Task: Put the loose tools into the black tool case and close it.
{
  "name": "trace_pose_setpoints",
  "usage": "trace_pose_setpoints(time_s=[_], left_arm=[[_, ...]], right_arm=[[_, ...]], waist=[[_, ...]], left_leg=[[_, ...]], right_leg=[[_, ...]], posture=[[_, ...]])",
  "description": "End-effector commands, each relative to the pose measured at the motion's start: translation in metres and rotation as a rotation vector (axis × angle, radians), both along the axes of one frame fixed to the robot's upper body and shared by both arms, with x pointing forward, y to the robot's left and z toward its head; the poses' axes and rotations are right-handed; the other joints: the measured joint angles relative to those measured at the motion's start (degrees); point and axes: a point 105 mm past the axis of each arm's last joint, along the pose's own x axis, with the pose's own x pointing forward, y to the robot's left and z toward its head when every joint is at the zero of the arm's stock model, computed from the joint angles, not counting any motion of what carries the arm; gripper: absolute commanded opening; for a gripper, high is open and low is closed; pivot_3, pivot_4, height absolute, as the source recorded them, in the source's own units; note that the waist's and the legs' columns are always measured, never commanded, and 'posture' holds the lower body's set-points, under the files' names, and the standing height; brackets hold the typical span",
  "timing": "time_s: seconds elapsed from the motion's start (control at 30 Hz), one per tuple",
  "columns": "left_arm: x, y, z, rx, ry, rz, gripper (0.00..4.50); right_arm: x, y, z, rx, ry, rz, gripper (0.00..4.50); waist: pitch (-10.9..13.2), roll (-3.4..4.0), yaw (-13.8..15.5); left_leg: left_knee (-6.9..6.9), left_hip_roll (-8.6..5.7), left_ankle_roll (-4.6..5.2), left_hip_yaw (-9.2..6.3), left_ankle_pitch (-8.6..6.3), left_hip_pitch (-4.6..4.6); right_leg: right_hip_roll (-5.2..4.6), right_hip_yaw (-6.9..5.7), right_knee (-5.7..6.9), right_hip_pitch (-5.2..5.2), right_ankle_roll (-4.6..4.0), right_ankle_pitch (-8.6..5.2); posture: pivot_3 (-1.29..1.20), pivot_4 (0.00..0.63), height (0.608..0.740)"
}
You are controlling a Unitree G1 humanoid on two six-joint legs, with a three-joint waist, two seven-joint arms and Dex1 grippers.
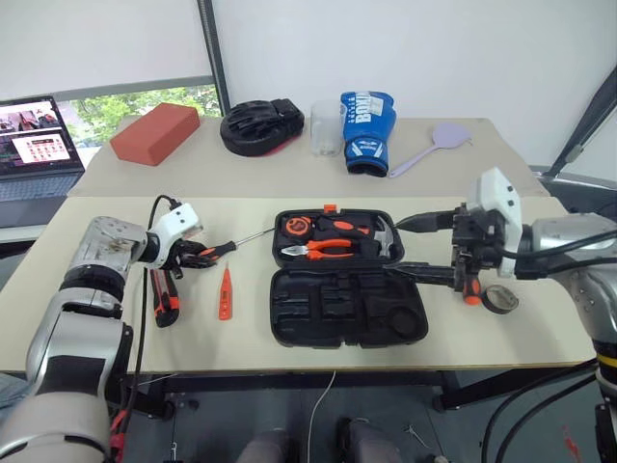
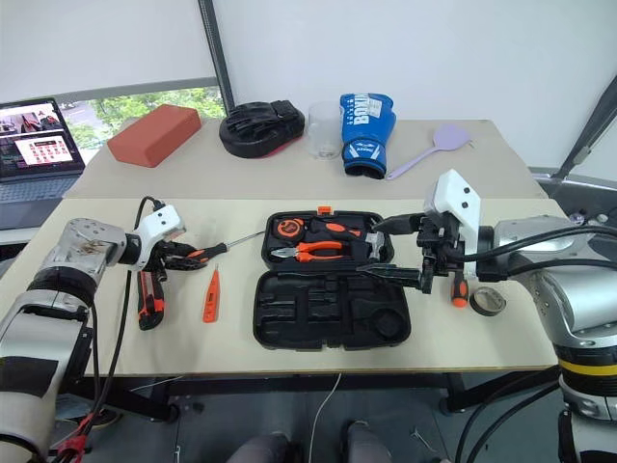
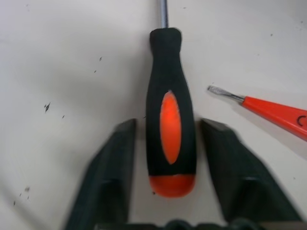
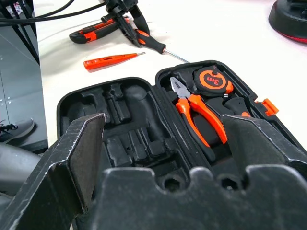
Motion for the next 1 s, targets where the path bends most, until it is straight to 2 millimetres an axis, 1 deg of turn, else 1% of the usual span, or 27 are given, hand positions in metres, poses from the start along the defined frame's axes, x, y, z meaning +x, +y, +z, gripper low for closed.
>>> trace_pose_setpoints(time_s=[0.03, 0.1, 0.13, 0.17, 0.2, 0.27, 0.3, 0.33, 0.37, 0.4, 0.43, 0.53, 0.63, 0.77, 0.87, 1.0], left_arm=[[0.004, 0.005, 0.024, -0.004, -0.091, -0.018, 0.87], [0.005, 0.006, 0.041, -0.020, -0.140, -0.023, 0.87], [0.006, 0.006, 0.049, -0.028, -0.161, -0.032, 0.87], [0.006, 0.005, 0.061, -0.035, -0.197, -0.055, 0.87], [0.006, 0.003, 0.069, -0.038, -0.220, -0.071, 0.87], [0.008, -0.008, 0.092, -0.060, -0.281, -0.123, 0.87], [0.008, -0.012, 0.099, -0.071, -0.297, -0.143, 0.87], [0.004, -0.031, 0.110, -0.139, -0.295, -0.224, 0.87], [0.000, -0.047, 0.116, -0.188, -0.282, -0.297, 0.87], [-0.004, -0.057, 0.120, -0.219, -0.270, -0.347, 0.87], [-0.010, -0.067, 0.119, -0.228, -0.259, -0.403, 0.87], [-0.029, -0.099, 0.100, -0.194, -0.198, -0.556, 0.87], [-0.041, -0.116, 0.081, -0.162, -0.163, -0.625, 0.87], [-0.047, -0.129, 0.057, -0.117, -0.143, -0.670, 0.87], [-0.041, -0.136, 0.042, -0.073, -0.182, -0.677, 0.87], [-0.039, -0.145, 0.036, -0.081, -0.173, -0.688, 0.87]], right_arm=[[-0.008, -0.005, 0.011, 0.002, -0.041, -0.014, 4.50], [-0.012, -0.006, 0.009, 0.002, -0.024, -0.015, 4.50], [-0.015, -0.006, 0.008, 0.001, -0.016, -0.015, 4.50], [-0.018, -0.007, 0.007, 0.007, 0.001, -0.017, 4.50], [-0.020, -0.008, 0.006, 0.011, 0.013, -0.019, 4.50], [-0.026, -0.011, 0.004, 0.021, 0.035, -0.024, 4.50], [-0.028, -0.012, 0.004, 0.023, 0.041, -0.026, 4.50], [-0.030, -0.015, 0.003, 0.026, 0.043, -0.039, 4.50], [-0.031, -0.017, 0.003, 0.028, 0.046, -0.051, 4.50], [-0.032, -0.018, 0.002, 0.029, 0.047, -0.058, 4.50], [-0.032, -0.020, 0.002, 0.029, 0.047, -0.068, 4.50], [-0.032, -0.026, 0.000, 0.024, 0.047, -0.104, 4.50], [-0.032, -0.028, -0.002, 0.024, 0.048, -0.116, 4.50], [-0.032, -0.030, -0.004, 0.019, 0.042, -0.136, 4.50], [-0.031, -0.031, -0.005, 0.019, 0.041, -0.147, 4.50], [-0.029, -0.032, -0.006, 0.021, 0.035, -0.162, 4.50]], waist=[[0.0, 0.00, 0.0], [0.0, -0.01, 0.0], [0.0, -0.02, 0.0], [0.0, -0.04, 0.0], [0.0, -0.05, 0.0], [0.0, -0.05, 0.3], [0.0, -0.06, 0.5], [0.0, -0.05, 0.6], [0.0, -0.05, 0.8], [0.0, -0.05, 1.1], [0.0, -0.05, 1.3], [0.0, -0.05, 1.3], [0.0, -0.05, 0.9], [0.0, -0.06, 0.6], [0.0, -0.06, 0.7], [0.0, -0.06, 1.3]], left_leg=[[0.05, 0.00, 0.02, 0.00, -0.01, -0.04], [0.12, 0.00, 0.04, 0.00, -0.02, -0.15], [0.17, 0.00, 0.05, -0.02, -0.03, -0.20], [0.26, 0.00, 0.06, -0.05, -0.03, -0.36], [0.40, 0.00, 0.07, -0.08, -0.04, -0.55], [0.60, 0.00, 0.12, -0.11, -0.06, -0.72], [0.61, -0.01, 0.12, -0.12, -0.07, -0.74], [0.66, -0.01, 0.14, -0.12, -0.08, -0.75], [0.67, -0.02, 0.15, -0.12, -0.09, -0.75], [0.68, -0.03, 0.16, -0.12, -0.09, -0.76], [0.72, -0.03, 0.18, -0.12, -0.10, -0.74], [0.75, -0.03, 0.20, -0.10, -0.11, -0.68], [0.71, -0.03, 0.20, -0.10, -0.11, -0.57], [0.73, -0.02, 0.19, -0.08, -0.10, -0.53], [0.73, -0.02, 0.20, -0.04, -0.11, -0.37], [0.73, -0.02, 0.22, -0.04, -0.12, -0.34]], right_leg=[[0.00, 0.00, 0.04, -0.03, 0.00, 0.00], [-0.01, 0.01, 0.17, -0.11, 0.00, 0.00], [-0.01, 0.00, 0.43, -0.16, 0.00, 0.00], [-0.01, -0.02, 0.47, -0.27, 0.00, 0.00], [-0.01, -0.05, 0.52, -0.43, -0.01, 0.01], [-0.02, -0.09, 0.60, -0.58, -0.01, 0.01], [-0.05, -0.11, 0.57, -0.58, 0.00, 0.01], [-0.05, -0.13, 0.56, -0.56, 0.01, 0.02], [-0.07, -0.12, 0.55, -0.55, 0.03, 0.03], [-0.08, -0.12, 0.53, -0.54, 0.05, 0.04], [-0.09, -0.12, 0.51, -0.50, 0.06, 0.04], [-0.08, -0.06, 0.47, -0.41, 0.10, 0.07], [-0.04, -0.01, 0.47, -0.34, 0.09, 0.07], [-0.02, 0.06, 0.44, -0.34, 0.06, 0.07], [-0.03, 0.13, 0.41, -0.18, 0.06, 0.07], [-0.03, 0.13, 0.37, -0.13, 0.07, 0.07]], posture=[[0.00, 0.150, 0.740], [0.00, 0.150, 0.740], [0.00, 0.150, 0.740], [0.00, 0.150, 0.740], [0.00, 0.150, 0.740], [0.00, 0.150, 0.740], [0.00, 0.150, 0.740], [0.00, 0.150, 0.740], [0.00, 0.150, 0.740], [0.00, 0.150, 0.740], [0.00, 0.150, 0.740], [0.00, 0.150, 0.740], [0.00, 0.150, 0.740], [0.00, 0.150, 0.740], [0.00, 0.150, 0.740], [0.00, 0.150, 0.740]])
